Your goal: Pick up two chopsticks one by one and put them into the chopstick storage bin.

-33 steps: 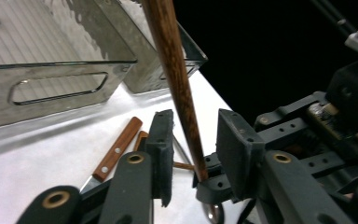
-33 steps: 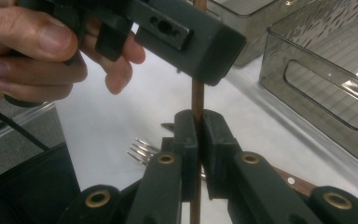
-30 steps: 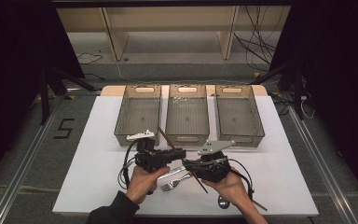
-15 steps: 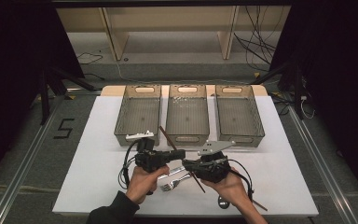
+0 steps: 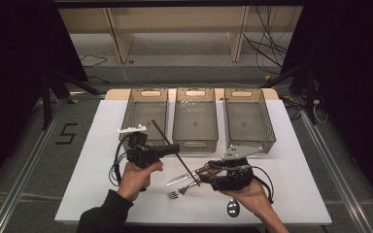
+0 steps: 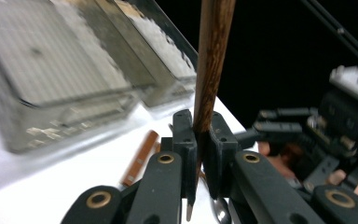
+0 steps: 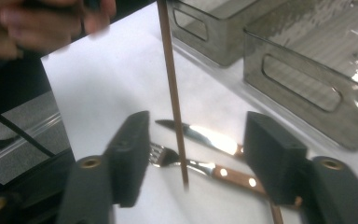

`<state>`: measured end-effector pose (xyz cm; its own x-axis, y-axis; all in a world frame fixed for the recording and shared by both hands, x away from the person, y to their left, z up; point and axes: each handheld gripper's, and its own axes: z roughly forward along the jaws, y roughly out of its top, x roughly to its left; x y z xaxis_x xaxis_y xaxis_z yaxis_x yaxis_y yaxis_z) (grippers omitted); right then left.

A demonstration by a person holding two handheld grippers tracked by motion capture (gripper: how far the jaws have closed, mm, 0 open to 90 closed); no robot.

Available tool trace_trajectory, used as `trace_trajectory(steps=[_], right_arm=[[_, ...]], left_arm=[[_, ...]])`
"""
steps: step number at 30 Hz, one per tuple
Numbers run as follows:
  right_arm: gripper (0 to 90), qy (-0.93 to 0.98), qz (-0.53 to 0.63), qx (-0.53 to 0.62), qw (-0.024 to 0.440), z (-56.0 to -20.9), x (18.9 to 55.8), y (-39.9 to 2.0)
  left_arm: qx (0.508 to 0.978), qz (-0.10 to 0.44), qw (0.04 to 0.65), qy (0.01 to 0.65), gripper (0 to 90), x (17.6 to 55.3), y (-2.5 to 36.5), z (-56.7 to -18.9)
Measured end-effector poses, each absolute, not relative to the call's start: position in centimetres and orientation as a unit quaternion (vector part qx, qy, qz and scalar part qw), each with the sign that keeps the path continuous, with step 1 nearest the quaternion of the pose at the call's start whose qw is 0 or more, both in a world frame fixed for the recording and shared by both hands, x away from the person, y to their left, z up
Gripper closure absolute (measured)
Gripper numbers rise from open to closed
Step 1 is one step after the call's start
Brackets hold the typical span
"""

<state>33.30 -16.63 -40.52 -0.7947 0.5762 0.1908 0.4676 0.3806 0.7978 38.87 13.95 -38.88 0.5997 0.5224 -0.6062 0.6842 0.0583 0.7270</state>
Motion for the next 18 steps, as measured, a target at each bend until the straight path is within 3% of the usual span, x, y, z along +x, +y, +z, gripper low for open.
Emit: trace_trajectory(steps=[6, 18], right_arm=[[27.3, 0.821, 0.472, 0.312, 0.075, -41.0, 32.1, -18.0], [22.8, 0.813, 0.469, 0.333, 0.090, -41.5, 31.3, -20.0]], left_arm=[[0.685, -0.038, 0.571, 0.452, 84.2, 40.8, 16.1, -36.5], [0.668, -0.002, 0.568, 0.481, 84.1, 44.4, 18.9, -33.9]])
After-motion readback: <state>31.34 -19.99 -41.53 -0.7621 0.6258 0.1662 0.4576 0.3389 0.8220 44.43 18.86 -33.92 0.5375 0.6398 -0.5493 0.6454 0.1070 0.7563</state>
